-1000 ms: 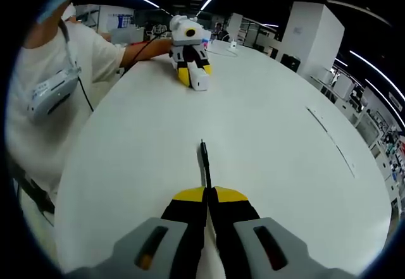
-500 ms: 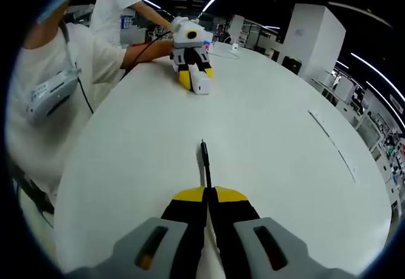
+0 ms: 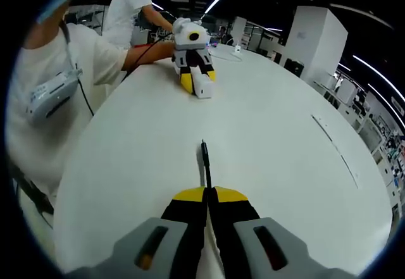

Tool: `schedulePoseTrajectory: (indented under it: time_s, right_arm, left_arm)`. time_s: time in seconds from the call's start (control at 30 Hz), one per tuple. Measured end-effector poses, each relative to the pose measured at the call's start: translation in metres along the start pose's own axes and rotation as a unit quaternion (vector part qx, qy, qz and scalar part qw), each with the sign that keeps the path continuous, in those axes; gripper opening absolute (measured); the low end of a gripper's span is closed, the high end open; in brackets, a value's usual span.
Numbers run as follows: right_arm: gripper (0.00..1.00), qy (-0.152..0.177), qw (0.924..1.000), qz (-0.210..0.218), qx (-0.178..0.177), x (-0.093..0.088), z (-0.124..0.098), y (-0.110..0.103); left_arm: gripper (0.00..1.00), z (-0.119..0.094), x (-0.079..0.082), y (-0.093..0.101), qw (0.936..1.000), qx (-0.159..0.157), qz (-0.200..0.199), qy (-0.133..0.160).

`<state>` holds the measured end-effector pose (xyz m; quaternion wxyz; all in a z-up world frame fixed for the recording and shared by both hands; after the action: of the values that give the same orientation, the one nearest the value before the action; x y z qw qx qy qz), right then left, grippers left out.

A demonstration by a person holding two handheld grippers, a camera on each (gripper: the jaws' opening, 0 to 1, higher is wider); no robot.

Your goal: Plug the desk Type‑C cable into the charger adapter.

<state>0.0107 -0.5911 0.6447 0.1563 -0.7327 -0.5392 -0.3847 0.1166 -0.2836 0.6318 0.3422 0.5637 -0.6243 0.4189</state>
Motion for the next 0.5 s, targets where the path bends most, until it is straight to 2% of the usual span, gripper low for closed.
schedulePoseTrajectory:
  time_s: [0.5]
  right_arm:
    - [0.02,0.003,1.0000,-0.005,0.006,0.0057,0.0056,-0.0012]
  left_arm:
    - [0.26,0.0006,0.0000,0.0026,1.0000,0.000,0.002,0.000]
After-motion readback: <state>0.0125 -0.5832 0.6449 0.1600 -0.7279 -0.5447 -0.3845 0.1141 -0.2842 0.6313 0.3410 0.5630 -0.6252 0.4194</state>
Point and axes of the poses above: the point that each gripper's makers call its tool centre point, and the gripper's own axes: z roughly forward along the fingers, y roughly to its right, x roughly out of its top, the point moved 8 cm from there along -z, roughly backward along the fingers
